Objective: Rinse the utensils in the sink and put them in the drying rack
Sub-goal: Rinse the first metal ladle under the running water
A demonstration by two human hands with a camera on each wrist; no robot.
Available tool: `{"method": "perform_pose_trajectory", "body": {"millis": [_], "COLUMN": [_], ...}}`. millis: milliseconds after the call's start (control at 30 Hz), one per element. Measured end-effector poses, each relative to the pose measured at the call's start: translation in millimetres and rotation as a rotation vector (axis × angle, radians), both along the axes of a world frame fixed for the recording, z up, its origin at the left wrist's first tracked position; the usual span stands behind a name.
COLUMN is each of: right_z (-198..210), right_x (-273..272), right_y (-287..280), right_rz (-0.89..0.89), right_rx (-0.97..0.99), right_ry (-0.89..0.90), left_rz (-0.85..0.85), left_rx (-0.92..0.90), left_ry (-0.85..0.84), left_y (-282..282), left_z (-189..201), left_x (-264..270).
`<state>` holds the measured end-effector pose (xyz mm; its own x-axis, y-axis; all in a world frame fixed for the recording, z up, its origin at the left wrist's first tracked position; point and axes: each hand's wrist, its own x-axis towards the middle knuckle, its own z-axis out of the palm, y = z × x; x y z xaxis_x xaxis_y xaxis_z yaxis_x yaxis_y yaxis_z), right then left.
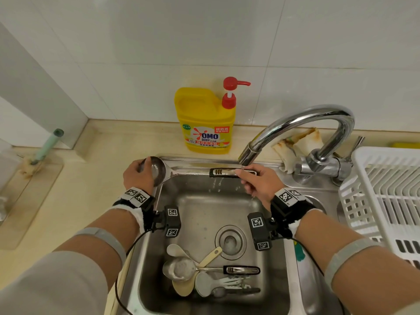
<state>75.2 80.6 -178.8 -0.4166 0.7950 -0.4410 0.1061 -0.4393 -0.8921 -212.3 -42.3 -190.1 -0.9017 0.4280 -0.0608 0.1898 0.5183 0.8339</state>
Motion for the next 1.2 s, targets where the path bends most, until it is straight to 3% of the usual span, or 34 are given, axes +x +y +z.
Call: {"method": "perform_pose_trajectory", "body": {"millis": [333, 700, 933, 1067, 1200], "right_z": [14.3, 6.5, 3.3, 2.8, -0.6], "right_x": [18.9, 39.4, 36.5, 31.3, 26.7], "right_y": [-0.6, -3.8, -6.2, -8.3, -11.1], "right_rz": [-0.259, -0.288, -0.302, -0.248, -0.255], "right_rx": [-0.184, -0.177, -0.183, -0.147, -0.149], "right_ry": [0.160, 0.159, 0.118, 0.064, 0.015], "left_rz": [-0.149, -0.533, -0.635, -0.622, -0.611], "left_rx": [-0.054, -0.212, -0.143, -0.023, 0.023], "left_ry": [-0.040, -0.123, -0.271, -0.558, -0.588], "left_y": [9.9, 20.0, 28.0, 32.6, 37.4], "left_z": [-13.9, -23.5, -23.1, -23.8, -27.9], "left_x": [18.3, 57.5, 83.5, 98.6, 107.0]}}
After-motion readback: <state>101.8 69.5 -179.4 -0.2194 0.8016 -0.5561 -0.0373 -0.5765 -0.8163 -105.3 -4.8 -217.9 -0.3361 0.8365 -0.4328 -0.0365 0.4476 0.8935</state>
